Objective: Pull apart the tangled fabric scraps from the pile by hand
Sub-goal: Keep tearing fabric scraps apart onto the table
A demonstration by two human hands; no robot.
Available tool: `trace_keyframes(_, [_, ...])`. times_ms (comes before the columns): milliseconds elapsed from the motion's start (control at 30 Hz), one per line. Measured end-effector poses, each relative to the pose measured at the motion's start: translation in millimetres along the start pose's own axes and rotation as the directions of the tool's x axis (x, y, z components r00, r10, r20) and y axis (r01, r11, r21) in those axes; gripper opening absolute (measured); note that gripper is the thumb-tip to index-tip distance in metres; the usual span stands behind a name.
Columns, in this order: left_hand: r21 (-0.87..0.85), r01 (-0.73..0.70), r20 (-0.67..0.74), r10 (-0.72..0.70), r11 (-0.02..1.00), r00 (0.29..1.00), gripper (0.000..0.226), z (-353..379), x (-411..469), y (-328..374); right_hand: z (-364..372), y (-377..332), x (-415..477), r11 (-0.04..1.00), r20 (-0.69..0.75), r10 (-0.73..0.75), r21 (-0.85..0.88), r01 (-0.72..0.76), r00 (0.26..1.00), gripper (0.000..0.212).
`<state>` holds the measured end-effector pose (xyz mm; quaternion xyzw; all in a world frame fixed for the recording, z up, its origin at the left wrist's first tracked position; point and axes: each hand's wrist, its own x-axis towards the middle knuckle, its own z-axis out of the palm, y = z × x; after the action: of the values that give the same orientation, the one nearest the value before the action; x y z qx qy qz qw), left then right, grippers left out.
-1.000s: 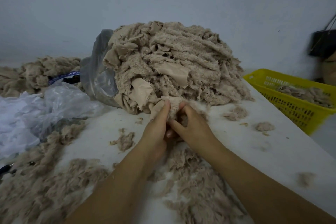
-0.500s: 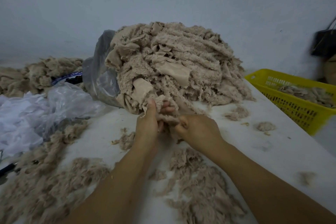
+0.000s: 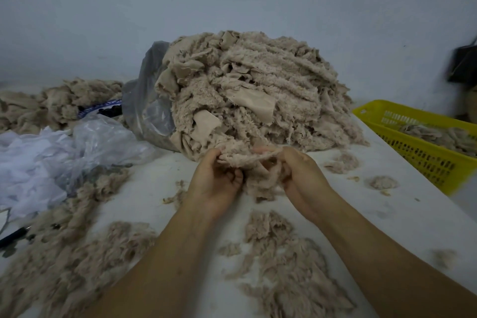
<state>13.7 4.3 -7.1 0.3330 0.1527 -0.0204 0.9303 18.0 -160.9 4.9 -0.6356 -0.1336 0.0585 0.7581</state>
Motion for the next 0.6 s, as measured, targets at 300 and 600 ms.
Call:
trace_keyframes(300, [-0.015,-0.096,-0.098,0.094,0.995,0.991,0.026,2.4,3.3,1.3,3.0,-5.0,2.7,0.88,0.21,0.465,0.001,-0.475,0.86,0.034])
trace_keyframes(600, [0.02,-0.126,-0.13,0.128,0.992,0.983,0.02,6.2,3.6,-4.1,-10.4,-20.6,2.5,0.804,0.263,0.579,-0.031,-0.593,0.772,0.048])
